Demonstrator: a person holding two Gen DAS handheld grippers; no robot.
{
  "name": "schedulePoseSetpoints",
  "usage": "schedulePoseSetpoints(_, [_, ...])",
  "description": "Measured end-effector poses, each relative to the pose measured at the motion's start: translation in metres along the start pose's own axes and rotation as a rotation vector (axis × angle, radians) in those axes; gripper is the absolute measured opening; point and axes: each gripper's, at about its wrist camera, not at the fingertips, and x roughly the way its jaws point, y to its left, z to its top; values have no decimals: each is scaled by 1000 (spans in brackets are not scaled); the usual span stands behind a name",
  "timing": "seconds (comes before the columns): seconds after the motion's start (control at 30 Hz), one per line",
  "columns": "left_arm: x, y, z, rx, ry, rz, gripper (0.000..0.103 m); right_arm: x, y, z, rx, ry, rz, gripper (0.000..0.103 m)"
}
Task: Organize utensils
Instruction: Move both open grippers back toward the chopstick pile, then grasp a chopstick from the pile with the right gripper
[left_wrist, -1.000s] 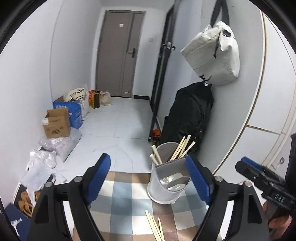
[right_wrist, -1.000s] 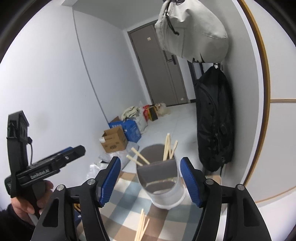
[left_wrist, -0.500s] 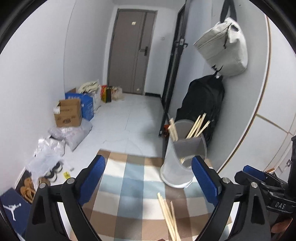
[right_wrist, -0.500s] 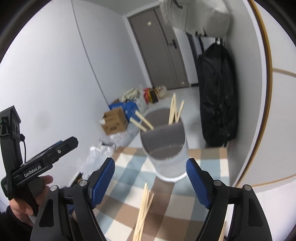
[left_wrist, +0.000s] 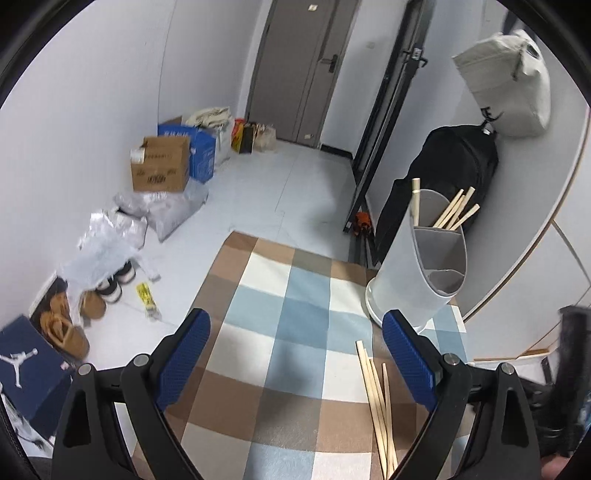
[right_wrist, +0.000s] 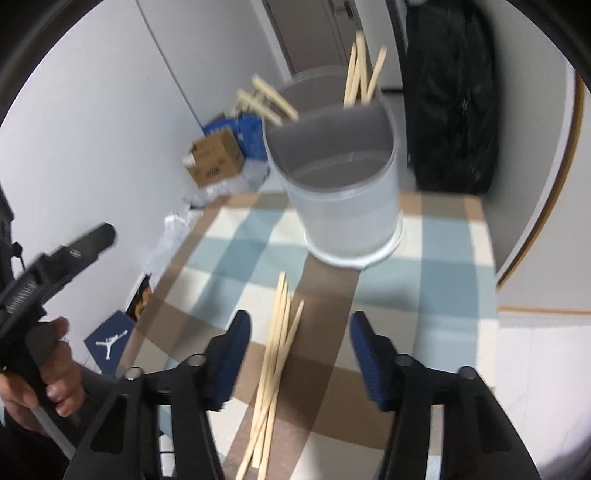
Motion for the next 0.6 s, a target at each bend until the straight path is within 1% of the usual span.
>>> schedulePoseSetpoints(0.03, [2,1,-1,-5,8,1,92,5,0,0,4,13,2,45])
schedulePoseSetpoints(0.17, [3,9,-1,-31,18,7,92,29,1,7,24,80,4,43])
schedulePoseSetpoints(0.23, [3,13,0,-44,23,3,92,40,1,10,38,111,8,39])
schedulePoseSetpoints(0.37, [7,22,2,-73,35,-2,92,65,3,17,43,175,2,34])
schedulePoseSetpoints(0.4, [8,23,3,-78,39,-3,92,69,4,19,38,185,-6,30])
schedulePoseSetpoints(0.5, [8,28,2,-98,45,-2,92,81,6,23,21,213,-38,23])
schedulePoseSetpoints(0.6, [7,34,4,-121,46,-13,92,88,8,23,-2,241,-76,21])
